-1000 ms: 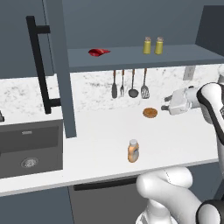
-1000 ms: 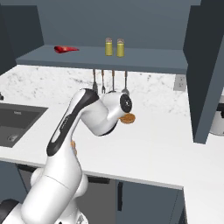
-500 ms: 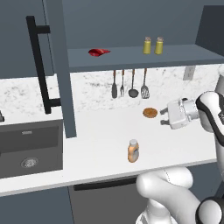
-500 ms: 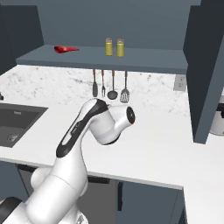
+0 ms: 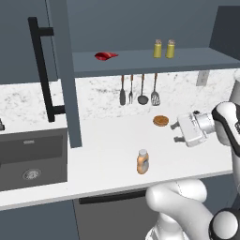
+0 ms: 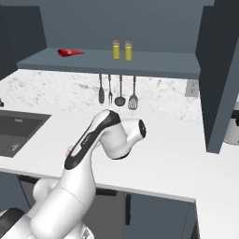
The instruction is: Put the shaker and condiment bottle from the counter next to their counterparts in the cabinet.
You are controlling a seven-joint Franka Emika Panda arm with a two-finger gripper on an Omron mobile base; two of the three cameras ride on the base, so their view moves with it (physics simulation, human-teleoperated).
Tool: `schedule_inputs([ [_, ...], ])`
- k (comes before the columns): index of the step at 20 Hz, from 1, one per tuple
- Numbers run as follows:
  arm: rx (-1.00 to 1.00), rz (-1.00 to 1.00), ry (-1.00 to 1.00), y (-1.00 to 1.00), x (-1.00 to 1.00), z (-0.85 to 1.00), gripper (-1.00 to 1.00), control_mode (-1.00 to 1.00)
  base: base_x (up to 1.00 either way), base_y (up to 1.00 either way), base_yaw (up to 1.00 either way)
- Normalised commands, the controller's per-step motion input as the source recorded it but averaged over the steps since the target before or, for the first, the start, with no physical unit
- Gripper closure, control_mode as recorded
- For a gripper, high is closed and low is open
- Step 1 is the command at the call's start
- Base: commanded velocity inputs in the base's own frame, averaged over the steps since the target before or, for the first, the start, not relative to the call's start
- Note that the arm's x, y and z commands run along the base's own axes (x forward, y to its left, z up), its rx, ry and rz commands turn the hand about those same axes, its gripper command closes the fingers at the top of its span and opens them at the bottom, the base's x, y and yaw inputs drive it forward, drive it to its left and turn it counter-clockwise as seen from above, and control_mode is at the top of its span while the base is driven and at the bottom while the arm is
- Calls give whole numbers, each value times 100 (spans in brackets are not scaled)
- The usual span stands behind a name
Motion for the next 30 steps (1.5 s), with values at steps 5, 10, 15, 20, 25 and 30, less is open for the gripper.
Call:
schedule_inputs([
  [5,-2,11,-8,7,-21,-45,-100,-100,0,0,0],
  [10,-3,11,-5,20,1,-22,-100,-100,0,0,0],
  [15,-4,12,-2,17,4,-35,-100,-100,0,0,0],
  [20,-3,11,0,2,17,-20,-100,-100,0,0,0],
  [25,-3,11,2,0,37,-12,-100,-100,0,0,0],
  [30,-4,11,6,2,35,-17,-100,-100,0,0,0],
])
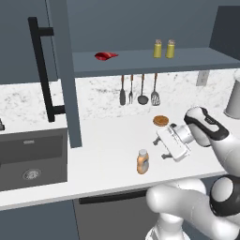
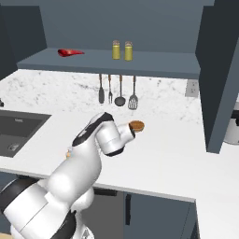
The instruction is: Put the shaker and condiment bottle from the counter next to their counterparts in the cabinet.
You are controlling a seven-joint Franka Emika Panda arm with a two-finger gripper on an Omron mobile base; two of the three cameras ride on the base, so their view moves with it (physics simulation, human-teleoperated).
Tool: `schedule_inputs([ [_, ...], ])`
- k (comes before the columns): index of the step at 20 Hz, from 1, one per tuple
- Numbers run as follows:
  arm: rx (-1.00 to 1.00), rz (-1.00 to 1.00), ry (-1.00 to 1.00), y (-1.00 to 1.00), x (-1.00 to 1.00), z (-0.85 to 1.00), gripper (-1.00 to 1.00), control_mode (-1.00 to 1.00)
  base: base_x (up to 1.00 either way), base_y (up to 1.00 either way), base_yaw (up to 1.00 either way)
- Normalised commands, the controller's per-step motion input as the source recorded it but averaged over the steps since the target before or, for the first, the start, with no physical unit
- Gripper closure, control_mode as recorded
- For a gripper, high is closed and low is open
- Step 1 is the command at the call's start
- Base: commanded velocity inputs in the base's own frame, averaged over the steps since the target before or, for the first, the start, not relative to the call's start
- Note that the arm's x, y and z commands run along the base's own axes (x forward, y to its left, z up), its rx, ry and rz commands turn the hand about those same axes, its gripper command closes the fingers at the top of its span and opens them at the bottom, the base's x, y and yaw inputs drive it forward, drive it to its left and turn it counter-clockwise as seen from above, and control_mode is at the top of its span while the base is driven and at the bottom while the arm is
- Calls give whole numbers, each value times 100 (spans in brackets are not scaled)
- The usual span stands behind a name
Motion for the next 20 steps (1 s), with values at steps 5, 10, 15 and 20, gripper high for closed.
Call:
schedule_inputs([
  [5,-2,10,4,0,21,-17,-100,-100,0,0,0],
  [10,-1,9,0,0,4,-15,-100,-100,0,0,0],
  [15,-1,6,0,12,6,-28,-100,-100,0,0,0],
  [20,0,4,0,14,9,-23,-100,-100,0,0,0],
])
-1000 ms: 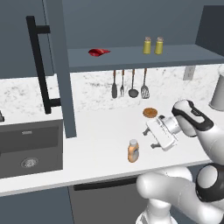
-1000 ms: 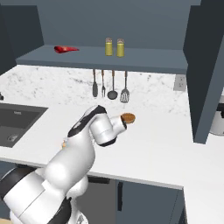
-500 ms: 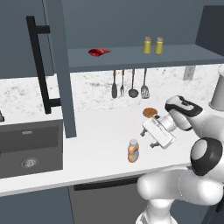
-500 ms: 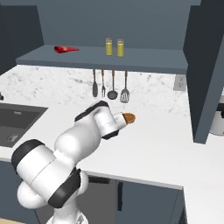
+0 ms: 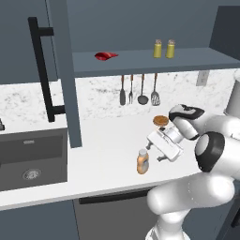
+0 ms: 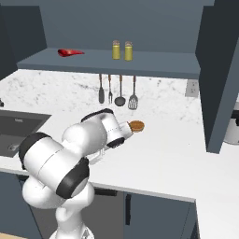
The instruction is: Put the shaker and condiment bottle from the counter next to their counterparts in the cabinet.
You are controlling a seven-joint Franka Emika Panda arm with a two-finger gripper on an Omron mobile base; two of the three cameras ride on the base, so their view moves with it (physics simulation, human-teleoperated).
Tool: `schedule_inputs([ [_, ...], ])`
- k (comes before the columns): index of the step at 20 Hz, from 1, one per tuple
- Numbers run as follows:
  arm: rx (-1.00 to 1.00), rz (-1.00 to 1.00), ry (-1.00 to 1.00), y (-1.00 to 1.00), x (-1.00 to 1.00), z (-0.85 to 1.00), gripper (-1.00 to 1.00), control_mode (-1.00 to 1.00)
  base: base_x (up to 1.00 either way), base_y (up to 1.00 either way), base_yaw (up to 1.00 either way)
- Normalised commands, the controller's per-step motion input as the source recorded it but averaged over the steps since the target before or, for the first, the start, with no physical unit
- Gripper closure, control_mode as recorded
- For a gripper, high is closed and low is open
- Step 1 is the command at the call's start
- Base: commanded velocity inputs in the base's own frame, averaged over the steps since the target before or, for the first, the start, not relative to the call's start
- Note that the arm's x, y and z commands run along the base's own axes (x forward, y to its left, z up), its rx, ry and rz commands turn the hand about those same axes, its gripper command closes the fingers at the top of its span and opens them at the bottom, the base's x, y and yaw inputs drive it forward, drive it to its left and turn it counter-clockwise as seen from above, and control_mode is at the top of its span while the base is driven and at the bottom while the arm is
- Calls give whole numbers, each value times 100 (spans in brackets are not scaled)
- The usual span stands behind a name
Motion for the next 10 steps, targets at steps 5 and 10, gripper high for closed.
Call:
schedule_inputs([
  [5,0,3,0,0,9,-4,-100,-100,0,0,0],
  [10,0,2,0,7,6,-11,-100,-100,0,0,0],
])
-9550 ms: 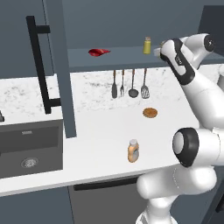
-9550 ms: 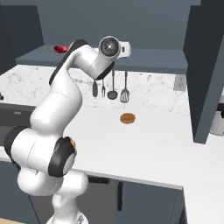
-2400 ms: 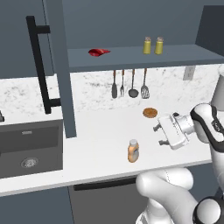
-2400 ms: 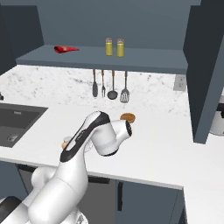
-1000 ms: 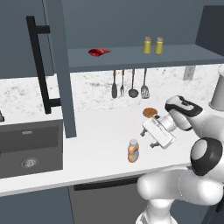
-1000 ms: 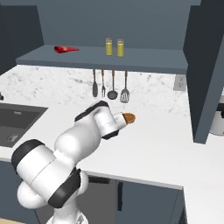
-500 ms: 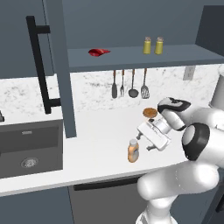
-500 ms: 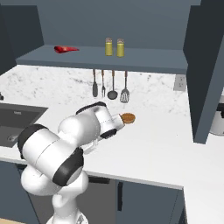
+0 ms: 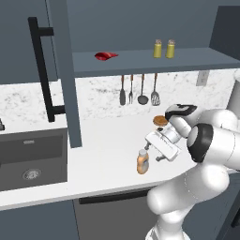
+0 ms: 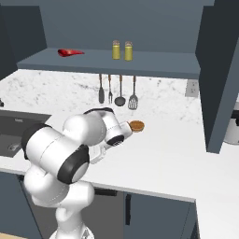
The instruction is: Put the shaker and condiment bottle from the counter next to their counterparts in the cabinet.
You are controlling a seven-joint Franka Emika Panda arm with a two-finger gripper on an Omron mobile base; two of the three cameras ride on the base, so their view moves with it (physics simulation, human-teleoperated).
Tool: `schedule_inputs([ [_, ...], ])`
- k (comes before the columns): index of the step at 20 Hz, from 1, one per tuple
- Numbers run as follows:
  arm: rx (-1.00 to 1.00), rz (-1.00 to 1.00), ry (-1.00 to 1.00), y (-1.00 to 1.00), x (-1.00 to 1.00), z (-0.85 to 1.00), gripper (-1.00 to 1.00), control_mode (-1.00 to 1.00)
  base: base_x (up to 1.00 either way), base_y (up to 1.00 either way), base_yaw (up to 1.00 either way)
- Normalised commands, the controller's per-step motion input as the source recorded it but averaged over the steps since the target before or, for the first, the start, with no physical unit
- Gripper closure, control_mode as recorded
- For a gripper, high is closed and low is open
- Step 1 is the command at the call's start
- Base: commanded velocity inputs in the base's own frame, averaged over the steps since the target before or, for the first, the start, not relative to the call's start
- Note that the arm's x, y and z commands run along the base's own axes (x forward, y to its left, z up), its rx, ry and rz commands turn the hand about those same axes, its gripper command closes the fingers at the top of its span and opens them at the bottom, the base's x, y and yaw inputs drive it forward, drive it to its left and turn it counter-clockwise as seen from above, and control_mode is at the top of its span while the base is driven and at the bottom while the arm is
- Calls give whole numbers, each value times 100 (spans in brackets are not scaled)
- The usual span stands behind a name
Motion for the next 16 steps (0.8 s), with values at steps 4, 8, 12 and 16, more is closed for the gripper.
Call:
schedule_inputs([
  [4,0,0,0,20,4,-10,-100,-100,0,0,0],
  [8,0,0,1,19,1,-8,-100,-100,0,0,0],
  [12,0,0,3,21,0,-9,-100,-100,0,0,0],
  [16,0,0,7,24,0,-11,-100,-100,0,0,0],
])
